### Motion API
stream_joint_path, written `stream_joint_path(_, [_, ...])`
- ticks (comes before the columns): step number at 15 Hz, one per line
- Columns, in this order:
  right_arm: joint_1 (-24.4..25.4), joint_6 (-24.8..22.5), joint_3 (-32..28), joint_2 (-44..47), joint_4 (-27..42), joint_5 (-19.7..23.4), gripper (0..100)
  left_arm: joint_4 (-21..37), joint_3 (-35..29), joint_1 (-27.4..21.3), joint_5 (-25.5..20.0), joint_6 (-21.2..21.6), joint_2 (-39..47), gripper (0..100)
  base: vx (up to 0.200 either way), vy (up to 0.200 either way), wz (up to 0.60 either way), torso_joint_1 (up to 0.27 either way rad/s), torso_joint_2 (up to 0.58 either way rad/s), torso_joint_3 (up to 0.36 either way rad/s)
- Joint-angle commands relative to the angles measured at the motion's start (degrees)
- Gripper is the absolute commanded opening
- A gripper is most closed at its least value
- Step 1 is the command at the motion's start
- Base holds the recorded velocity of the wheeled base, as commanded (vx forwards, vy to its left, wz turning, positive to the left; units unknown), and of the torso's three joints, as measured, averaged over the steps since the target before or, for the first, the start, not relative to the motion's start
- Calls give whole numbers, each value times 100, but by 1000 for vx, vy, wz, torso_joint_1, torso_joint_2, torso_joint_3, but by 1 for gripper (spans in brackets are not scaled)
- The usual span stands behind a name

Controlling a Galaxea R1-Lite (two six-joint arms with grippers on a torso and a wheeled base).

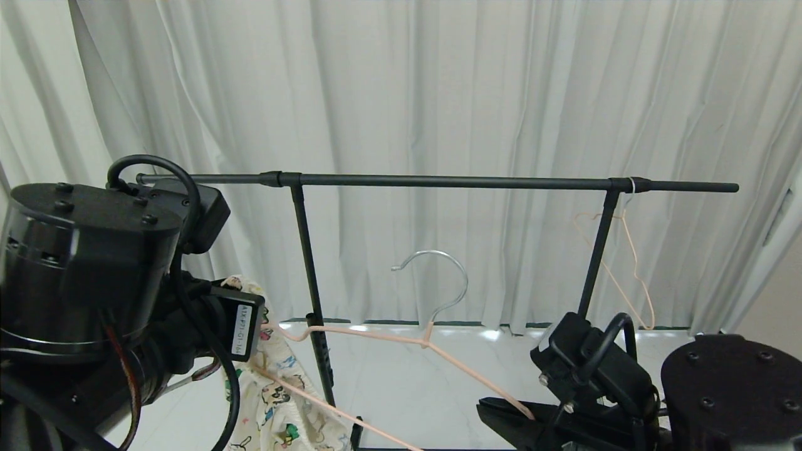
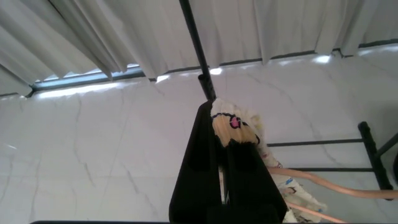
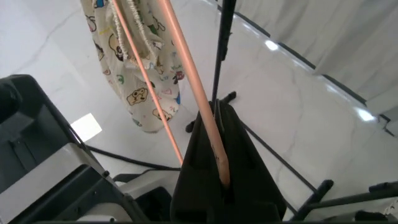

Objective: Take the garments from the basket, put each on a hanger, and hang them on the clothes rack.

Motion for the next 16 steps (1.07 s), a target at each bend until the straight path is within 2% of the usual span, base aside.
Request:
stream_joint_path(1, [11, 3, 0, 120, -140, -10, 0, -10, -19, -68, 0, -28, -9, 0, 0, 0, 0, 0, 0, 0])
stream_joint_path(4, [46, 3, -149, 533, -535, -248, 0, -10, -19, -183, 0, -187, -167, 0, 0, 0, 0, 0, 0, 0])
stream_joint_path(10, [345, 91, -853, 1245, -562, -336, 0, -10, -107, -851, 0, -485, -272, 0, 0, 0, 0, 0, 0, 0])
stream_joint_path(12, [468, 293, -1072, 1456, -570, -485, 0, -10, -300, -1220, 0, -705, -263, 0, 0, 0, 0, 0, 0, 0])
stream_joint_path(16, [617, 451, -1292, 1641, -570, -582, 0, -10, -370, -1642, 0, -740, -202, 0, 0, 0, 0, 0, 0, 0])
